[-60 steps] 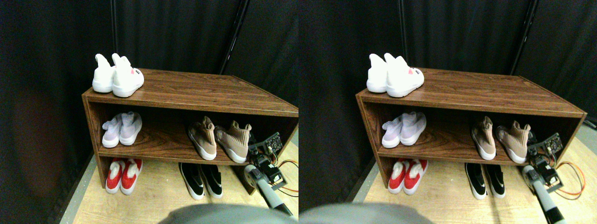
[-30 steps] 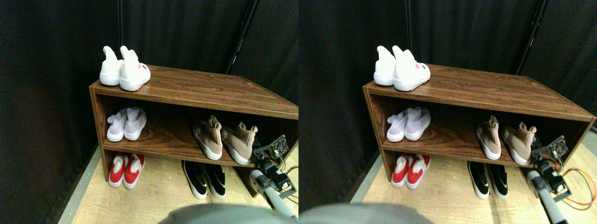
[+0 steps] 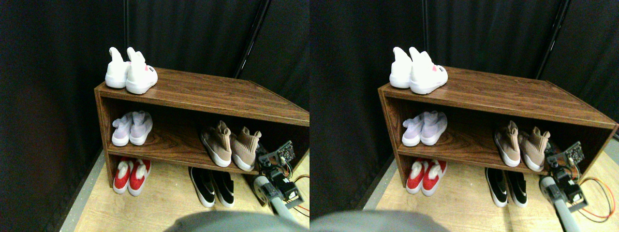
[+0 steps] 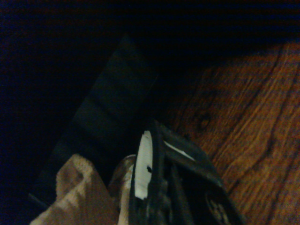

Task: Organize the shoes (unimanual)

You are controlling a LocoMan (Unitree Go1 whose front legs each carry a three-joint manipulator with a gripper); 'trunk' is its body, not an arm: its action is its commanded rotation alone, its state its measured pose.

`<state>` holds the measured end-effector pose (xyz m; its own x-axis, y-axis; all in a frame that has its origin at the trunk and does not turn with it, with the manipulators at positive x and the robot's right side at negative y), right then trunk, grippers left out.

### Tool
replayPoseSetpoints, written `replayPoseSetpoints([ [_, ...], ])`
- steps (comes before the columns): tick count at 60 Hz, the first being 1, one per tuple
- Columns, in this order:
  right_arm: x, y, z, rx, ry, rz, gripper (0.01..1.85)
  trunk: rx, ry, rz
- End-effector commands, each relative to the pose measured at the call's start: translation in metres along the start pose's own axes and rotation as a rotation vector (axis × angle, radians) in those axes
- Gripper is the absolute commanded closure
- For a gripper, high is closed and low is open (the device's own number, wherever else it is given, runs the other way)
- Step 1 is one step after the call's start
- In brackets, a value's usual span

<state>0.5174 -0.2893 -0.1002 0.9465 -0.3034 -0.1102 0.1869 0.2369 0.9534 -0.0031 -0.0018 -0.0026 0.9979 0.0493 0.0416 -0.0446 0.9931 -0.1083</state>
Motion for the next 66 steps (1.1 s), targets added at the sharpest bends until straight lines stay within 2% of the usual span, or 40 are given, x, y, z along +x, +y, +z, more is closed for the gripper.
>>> replayPoseSetpoints([
  [1,0.000,0.009,-0.005,-0.042,0.025,0.044,1.80,-0.007,0.014,0.017],
  [14,-0.005,0.013,-0.011,0.018,0.073,0.023,1.80,-0.011,0.017,0.022],
  [21,-0.008,0.016,-0.013,0.011,0.083,0.026,1.80,-0.011,0.017,0.022],
  [25,-0.010,0.017,-0.015,0.008,0.123,0.037,1.80,-0.011,0.017,0.022],
  [33,-0.012,0.020,-0.017,-0.009,0.127,0.040,1.80,-0.011,0.017,0.022],
  [50,-0.012,0.018,-0.013,-0.002,0.096,0.040,1.80,-0.006,0.017,0.020],
  [61,-0.012,0.016,-0.007,-0.014,0.074,0.050,1.80,0.004,0.016,0.004],
  [66,-0.010,0.015,-0.001,0.021,0.036,0.057,1.80,0.006,0.012,-0.001],
])
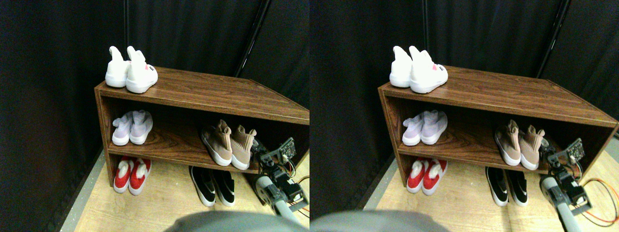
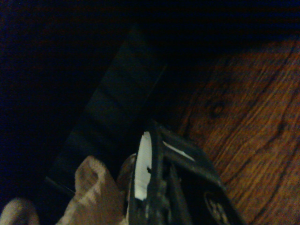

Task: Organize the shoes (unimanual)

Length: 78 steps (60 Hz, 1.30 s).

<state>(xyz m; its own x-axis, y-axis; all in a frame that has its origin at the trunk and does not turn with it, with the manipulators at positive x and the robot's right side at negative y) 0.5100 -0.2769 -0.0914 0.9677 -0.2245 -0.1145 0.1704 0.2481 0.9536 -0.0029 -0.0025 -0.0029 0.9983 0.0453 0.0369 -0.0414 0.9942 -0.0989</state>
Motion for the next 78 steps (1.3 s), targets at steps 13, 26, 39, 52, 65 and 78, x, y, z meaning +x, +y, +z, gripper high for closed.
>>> replayPoseSetpoints([
  [13,-0.006,0.011,0.031,-0.006,-0.052,0.118,1.80,0.006,0.000,-0.018],
  [26,-0.034,0.022,0.045,-0.054,-0.059,0.188,1.80,0.013,0.004,-0.035],
  [39,-0.074,0.023,0.046,-0.022,-0.020,0.260,1.80,0.015,0.012,-0.039],
  [52,-0.110,0.012,0.047,-0.009,0.052,0.311,1.80,0.018,0.024,-0.040],
  [65,-0.131,-0.006,0.042,-0.003,0.100,0.322,1.80,0.025,0.053,-0.046],
  [78,-0.138,-0.025,0.033,0.073,0.167,0.276,1.80,0.023,0.079,-0.045],
])
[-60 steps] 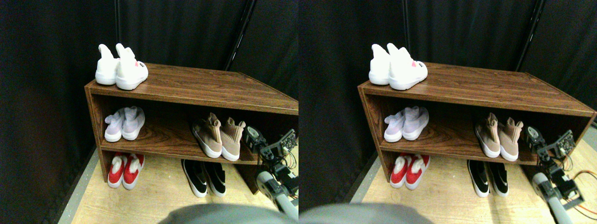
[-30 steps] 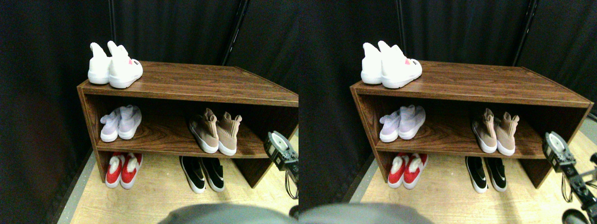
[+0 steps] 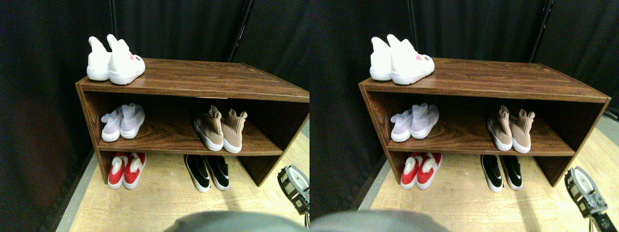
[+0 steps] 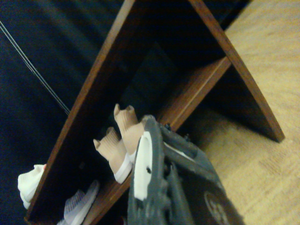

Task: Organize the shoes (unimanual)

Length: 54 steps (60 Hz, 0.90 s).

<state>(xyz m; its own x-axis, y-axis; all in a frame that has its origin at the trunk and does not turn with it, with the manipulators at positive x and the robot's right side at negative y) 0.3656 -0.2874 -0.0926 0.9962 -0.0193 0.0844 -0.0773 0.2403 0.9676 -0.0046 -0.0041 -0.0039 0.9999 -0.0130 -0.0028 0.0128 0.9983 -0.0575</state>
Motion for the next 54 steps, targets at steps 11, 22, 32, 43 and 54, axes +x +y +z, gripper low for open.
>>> replayPoseSetpoints([
  [11,0.000,-0.022,-0.018,0.056,0.024,-0.046,1.80,-0.022,0.054,0.015],
  [22,0.010,-0.053,-0.028,0.082,0.016,-0.153,1.80,-0.032,0.064,0.024],
  [32,0.022,-0.074,-0.034,0.146,-0.015,-0.228,1.80,-0.035,0.066,0.028],
  [43,0.046,-0.097,-0.025,0.112,-0.057,-0.274,1.80,-0.037,0.065,0.031],
  [54,0.061,-0.104,-0.014,0.103,-0.128,-0.303,1.80,-0.036,0.061,0.034],
])
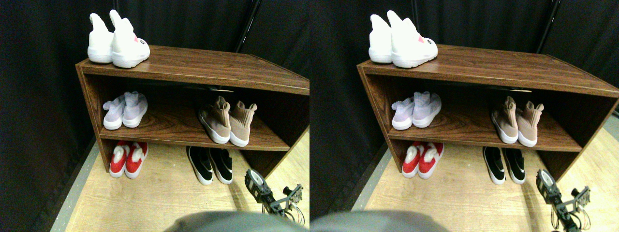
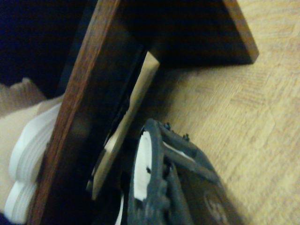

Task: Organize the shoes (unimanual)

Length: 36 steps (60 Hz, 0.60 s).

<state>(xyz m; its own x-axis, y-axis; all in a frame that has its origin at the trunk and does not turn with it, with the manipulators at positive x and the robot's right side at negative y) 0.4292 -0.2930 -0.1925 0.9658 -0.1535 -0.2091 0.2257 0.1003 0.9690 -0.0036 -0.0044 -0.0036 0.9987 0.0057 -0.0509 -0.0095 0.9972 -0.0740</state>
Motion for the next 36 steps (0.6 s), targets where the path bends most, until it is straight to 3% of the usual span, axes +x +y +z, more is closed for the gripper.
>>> replayPoseSetpoints([
  [1,0.009,0.001,0.008,-0.006,-0.046,0.012,1.80,-0.019,0.015,0.012],
  [13,0.028,-0.004,0.018,-0.017,-0.041,0.006,1.80,-0.020,0.013,0.017],
  [36,0.062,-0.019,0.012,-0.007,-0.109,-0.080,1.80,-0.020,0.013,0.028],
])
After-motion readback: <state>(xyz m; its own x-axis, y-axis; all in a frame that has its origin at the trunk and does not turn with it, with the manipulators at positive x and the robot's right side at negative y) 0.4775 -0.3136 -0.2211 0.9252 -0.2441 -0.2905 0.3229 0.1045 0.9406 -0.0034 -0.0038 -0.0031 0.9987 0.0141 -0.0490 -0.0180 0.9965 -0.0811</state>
